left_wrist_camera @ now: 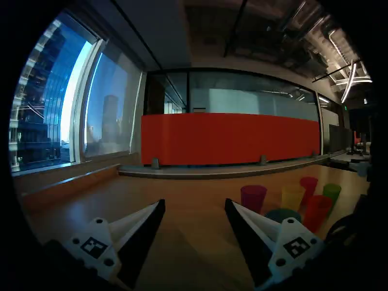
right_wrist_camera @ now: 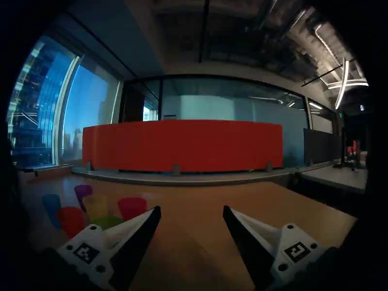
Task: Pour water
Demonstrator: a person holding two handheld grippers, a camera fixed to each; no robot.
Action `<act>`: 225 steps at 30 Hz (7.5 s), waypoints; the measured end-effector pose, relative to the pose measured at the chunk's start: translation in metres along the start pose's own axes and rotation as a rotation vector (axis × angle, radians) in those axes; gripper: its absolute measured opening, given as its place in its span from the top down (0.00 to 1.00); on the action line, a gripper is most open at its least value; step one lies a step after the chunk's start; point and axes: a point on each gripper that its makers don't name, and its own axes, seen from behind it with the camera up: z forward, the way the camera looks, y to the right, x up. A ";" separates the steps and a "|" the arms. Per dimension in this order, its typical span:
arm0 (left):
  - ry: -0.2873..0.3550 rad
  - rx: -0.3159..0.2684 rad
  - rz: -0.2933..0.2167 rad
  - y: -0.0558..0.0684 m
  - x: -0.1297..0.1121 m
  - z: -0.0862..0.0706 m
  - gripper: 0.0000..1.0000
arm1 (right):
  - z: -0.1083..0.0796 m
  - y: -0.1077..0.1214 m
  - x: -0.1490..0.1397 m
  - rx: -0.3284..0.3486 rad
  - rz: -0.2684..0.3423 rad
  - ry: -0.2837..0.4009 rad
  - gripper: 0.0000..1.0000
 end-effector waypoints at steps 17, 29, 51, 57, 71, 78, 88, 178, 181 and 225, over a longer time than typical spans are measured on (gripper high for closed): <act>0.000 0.000 0.000 0.000 0.000 0.000 0.09 | 0.000 0.000 0.000 0.000 0.000 0.000 0.01; 0.000 0.000 0.000 0.000 0.000 0.000 0.09 | 0.000 0.000 0.000 0.000 0.000 0.000 0.01; 0.000 0.000 0.001 0.000 0.000 0.000 0.09 | -0.001 0.001 0.000 0.000 0.000 0.001 0.01; 0.000 0.000 0.001 0.000 0.001 0.000 0.09 | -0.001 0.001 0.001 0.000 -0.001 0.004 0.01; 0.001 -0.012 -0.007 0.002 0.023 -0.001 0.09 | -0.001 0.003 0.012 -0.009 0.010 -0.015 0.01; -0.017 -0.008 0.000 -0.006 0.056 0.004 0.09 | -0.002 0.001 0.041 0.010 0.000 -0.028 0.01; -0.022 -0.021 -0.022 -0.015 0.109 0.012 0.09 | 0.005 0.001 0.103 0.024 -0.015 -0.027 0.01; -0.238 -0.755 0.143 0.125 0.121 -0.021 0.09 | -0.040 -0.124 0.137 0.724 -0.228 -0.283 0.00; -0.258 -0.759 0.153 0.128 0.109 -0.021 0.09 | -0.041 -0.125 0.130 0.731 -0.233 -0.294 0.00; -0.523 -0.798 0.194 0.128 -0.049 -0.025 0.09 | -0.037 -0.122 -0.043 0.767 -0.276 -0.577 0.00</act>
